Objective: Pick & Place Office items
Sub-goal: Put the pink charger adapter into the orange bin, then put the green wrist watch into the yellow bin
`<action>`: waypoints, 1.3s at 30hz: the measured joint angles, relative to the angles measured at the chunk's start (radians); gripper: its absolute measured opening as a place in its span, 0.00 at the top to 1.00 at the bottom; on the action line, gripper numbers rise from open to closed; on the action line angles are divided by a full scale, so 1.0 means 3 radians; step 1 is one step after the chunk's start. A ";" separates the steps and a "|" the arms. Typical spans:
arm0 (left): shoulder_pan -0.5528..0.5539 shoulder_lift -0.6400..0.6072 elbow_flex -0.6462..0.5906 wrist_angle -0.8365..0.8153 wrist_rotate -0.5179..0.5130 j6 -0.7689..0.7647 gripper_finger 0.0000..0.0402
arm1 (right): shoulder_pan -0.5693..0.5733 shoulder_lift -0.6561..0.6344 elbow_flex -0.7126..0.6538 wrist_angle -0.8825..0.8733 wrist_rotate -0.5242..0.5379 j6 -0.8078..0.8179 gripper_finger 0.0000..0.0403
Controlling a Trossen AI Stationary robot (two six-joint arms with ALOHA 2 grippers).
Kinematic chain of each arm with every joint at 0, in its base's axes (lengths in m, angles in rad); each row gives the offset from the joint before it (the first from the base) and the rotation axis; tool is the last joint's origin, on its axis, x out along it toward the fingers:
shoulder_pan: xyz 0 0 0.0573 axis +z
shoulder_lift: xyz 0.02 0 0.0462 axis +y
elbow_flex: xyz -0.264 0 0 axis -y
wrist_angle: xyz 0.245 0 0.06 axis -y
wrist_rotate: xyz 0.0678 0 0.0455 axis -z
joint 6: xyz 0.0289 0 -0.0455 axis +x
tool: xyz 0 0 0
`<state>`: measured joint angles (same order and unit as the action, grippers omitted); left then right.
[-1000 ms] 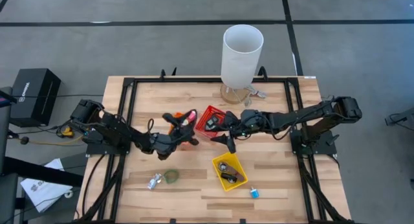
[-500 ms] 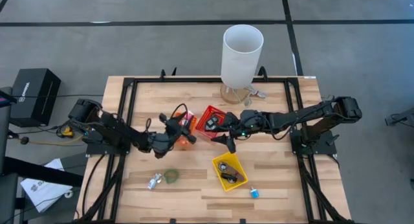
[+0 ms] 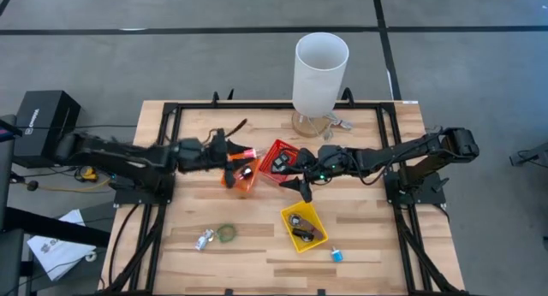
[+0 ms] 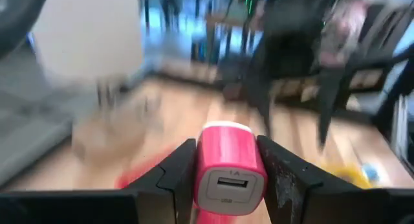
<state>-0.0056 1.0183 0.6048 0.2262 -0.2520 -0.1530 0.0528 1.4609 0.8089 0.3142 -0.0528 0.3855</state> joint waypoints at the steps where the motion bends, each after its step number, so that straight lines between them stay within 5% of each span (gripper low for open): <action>1: 0.0092 -0.0080 0.0000 -0.0283 0.0126 -0.0135 0.67 | 0.0000 0.0000 0.0000 0.0001 0.0001 0.0000 0.48; 9: 0.0258 -0.0106 -0.0012 -0.1638 0.0308 -0.0147 0.67 | -0.0001 -0.0001 0.0000 0.0013 0.0001 -0.0007 0.48; 20: 0.0203 0.0754 -0.0042 -0.1640 -0.0098 -0.0116 0.66 | -0.0004 -0.0001 0.0000 0.0010 0.0001 -0.0008 0.48; 39: 0.0201 0.1005 -0.0039 -0.1626 -0.0100 -0.0155 0.55 | -0.0008 -0.0001 0.0000 0.0001 0.0001 -0.0003 0.48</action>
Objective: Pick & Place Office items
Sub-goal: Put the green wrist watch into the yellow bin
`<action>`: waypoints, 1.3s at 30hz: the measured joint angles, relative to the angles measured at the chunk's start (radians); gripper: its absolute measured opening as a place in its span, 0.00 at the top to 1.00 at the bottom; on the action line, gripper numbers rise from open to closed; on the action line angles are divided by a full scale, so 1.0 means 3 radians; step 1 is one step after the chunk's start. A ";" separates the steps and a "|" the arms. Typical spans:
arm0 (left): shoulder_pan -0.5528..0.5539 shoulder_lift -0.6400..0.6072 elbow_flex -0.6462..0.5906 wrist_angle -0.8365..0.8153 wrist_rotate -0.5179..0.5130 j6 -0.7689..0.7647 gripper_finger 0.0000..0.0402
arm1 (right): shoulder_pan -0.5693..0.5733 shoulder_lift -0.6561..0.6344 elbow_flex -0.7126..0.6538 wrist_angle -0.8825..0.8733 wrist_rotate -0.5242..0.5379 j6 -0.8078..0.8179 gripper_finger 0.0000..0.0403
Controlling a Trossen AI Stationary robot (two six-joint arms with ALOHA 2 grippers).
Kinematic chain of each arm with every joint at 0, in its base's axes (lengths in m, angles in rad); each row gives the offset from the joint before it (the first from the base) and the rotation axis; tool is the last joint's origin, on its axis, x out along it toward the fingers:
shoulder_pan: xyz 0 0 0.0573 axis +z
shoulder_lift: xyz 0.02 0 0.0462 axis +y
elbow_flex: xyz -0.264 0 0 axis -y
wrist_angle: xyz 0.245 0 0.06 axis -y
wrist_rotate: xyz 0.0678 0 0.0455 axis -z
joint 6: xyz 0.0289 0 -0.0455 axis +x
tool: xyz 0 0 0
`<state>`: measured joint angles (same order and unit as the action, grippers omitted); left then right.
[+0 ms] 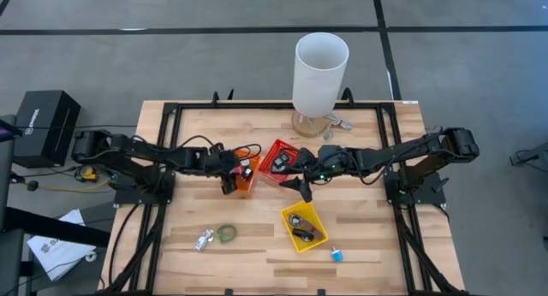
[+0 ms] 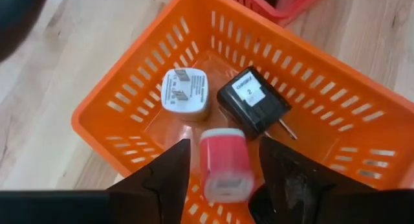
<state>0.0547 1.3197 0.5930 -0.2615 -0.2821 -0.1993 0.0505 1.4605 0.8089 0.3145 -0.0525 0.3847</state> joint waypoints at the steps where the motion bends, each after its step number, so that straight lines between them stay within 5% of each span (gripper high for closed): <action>1: 0.0000 0.0000 0.0000 0.0006 0.0000 0.0000 0.55 | 0.0000 0.0000 0.0000 0.0000 0.0000 0.0000 0.48; 8: -0.0011 -0.0034 0.0000 0.0043 0.0000 0.0000 0.53 | 0.0000 0.0000 0.0000 0.0018 0.0000 0.0000 0.48; 17: -0.0060 -0.0576 0.0000 0.0107 -0.0008 -0.0062 0.56 | 0.0000 0.0000 0.0000 0.0024 0.0001 -0.0005 0.48; 25: -0.0471 -0.1016 0.0001 0.0156 -0.0006 -0.0302 0.58 | 0.0000 0.0000 0.0000 0.0023 0.0001 -0.0008 0.48; 39: -0.1125 -0.1055 0.0001 0.0284 -0.0003 -0.0413 0.58 | -0.0001 0.0000 0.0000 0.0016 0.0001 -0.0006 0.48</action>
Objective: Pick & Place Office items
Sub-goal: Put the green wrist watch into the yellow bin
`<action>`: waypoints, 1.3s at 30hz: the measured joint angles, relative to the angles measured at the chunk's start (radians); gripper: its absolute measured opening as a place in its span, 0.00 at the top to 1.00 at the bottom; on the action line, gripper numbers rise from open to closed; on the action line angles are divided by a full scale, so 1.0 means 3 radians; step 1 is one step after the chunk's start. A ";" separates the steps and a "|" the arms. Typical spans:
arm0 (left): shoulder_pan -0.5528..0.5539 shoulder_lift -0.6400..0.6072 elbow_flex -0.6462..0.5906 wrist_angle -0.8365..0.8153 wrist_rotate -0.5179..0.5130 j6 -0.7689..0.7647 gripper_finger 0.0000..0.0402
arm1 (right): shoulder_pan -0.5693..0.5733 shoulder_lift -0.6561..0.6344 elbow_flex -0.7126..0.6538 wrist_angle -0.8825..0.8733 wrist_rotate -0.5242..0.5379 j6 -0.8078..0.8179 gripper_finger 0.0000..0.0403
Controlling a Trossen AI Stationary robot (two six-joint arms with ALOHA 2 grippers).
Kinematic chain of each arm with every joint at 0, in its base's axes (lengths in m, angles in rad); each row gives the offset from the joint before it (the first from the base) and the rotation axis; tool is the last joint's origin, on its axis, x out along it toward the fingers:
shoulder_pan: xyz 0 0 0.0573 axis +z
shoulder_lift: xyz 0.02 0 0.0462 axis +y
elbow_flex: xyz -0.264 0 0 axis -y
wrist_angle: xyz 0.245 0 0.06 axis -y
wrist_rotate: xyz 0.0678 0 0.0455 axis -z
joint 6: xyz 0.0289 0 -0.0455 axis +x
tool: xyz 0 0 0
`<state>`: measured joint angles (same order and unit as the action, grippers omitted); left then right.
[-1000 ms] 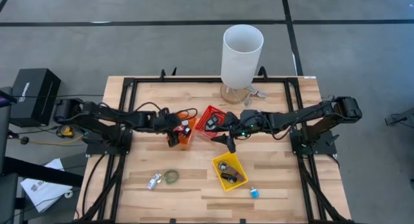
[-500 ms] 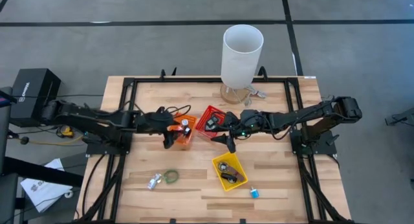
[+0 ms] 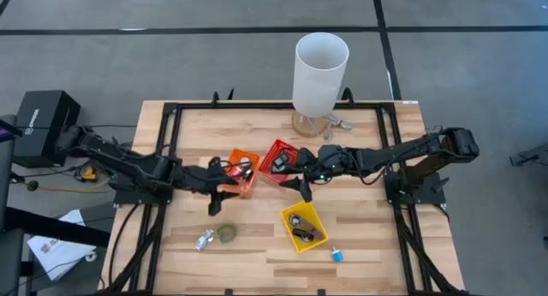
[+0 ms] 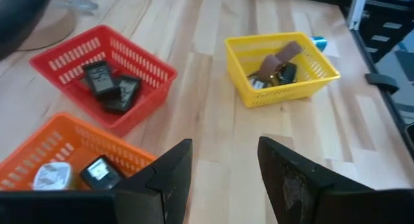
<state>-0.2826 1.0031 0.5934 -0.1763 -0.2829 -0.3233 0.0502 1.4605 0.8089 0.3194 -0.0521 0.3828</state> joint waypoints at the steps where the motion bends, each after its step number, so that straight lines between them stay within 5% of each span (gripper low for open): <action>1: -0.0012 0.0000 0.0000 0.0016 0.0000 0.0000 0.58 | 0.0000 0.0000 0.0000 0.0021 0.0000 0.0000 0.48; 16: -0.0024 0.0000 0.0000 0.0091 -0.0002 0.0001 0.58 | 0.0020 0.0000 -0.0001 -0.0194 -0.0278 0.0006 0.48; 26: -0.0024 0.0000 0.0000 0.0094 -0.0001 -0.0016 0.58 | 0.0399 -0.0001 -0.0001 -0.0326 -0.0286 -0.0243 0.48; 39: -0.0024 0.0000 0.0000 0.0096 -0.0001 -0.0023 0.58 | 0.0897 -0.0034 -0.0001 -0.0933 -0.0279 0.0448 0.48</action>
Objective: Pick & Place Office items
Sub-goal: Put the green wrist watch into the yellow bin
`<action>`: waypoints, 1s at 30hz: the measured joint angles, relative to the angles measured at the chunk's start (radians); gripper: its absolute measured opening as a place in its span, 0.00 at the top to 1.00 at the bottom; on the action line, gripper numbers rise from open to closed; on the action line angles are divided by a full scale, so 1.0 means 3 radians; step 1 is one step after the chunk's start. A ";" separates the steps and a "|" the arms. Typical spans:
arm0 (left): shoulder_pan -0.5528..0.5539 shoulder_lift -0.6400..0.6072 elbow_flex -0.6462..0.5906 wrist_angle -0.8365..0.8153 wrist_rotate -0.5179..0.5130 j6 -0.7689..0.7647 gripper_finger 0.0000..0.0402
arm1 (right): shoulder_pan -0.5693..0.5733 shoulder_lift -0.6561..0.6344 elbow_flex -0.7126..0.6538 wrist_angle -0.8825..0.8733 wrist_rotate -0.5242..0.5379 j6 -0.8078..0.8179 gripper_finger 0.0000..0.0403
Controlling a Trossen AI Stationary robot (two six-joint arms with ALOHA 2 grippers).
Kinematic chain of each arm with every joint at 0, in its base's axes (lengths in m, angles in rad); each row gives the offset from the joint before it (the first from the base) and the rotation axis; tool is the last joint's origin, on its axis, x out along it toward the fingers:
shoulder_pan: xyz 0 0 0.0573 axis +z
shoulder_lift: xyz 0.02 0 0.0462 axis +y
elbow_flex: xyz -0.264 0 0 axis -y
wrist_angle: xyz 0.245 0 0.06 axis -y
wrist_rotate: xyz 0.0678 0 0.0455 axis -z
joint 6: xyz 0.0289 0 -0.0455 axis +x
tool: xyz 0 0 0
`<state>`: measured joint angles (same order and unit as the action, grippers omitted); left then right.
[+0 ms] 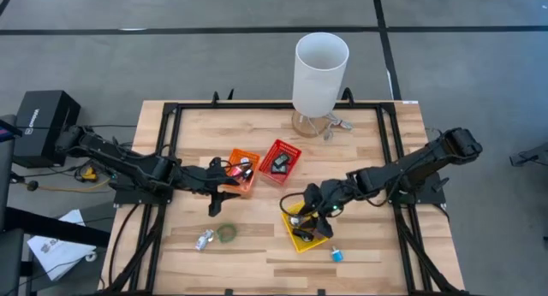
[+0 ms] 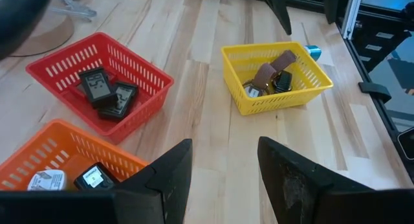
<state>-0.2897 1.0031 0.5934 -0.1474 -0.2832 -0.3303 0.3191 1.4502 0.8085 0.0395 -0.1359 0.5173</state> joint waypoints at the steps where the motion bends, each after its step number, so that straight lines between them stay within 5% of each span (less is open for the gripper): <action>1: 0.0000 0.0000 0.0000 0.0000 0.0000 -0.0002 0.58 | 0.0018 0.0000 0.0000 -0.0042 0.0000 0.0038 0.48; 11: -0.0507 0.0104 -0.0001 0.0208 0.0134 -0.0147 0.58 | 0.0093 0.0000 0.0000 -0.0182 0.0015 0.0050 0.48; 18: -0.1020 0.0641 -0.0001 0.0419 0.0150 -0.0399 0.58 | 0.0034 0.0001 0.0000 -0.0178 0.0020 0.0021 0.48; 30: -0.1084 0.1237 0.0372 0.0081 0.0549 -0.0851 0.58 | -0.0117 0.0004 0.0000 0.0104 0.0020 0.0022 0.48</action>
<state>-0.6148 1.3743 0.7049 -0.1231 -0.1186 -0.5856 0.2840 1.4513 0.8085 0.0706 -0.1299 0.5240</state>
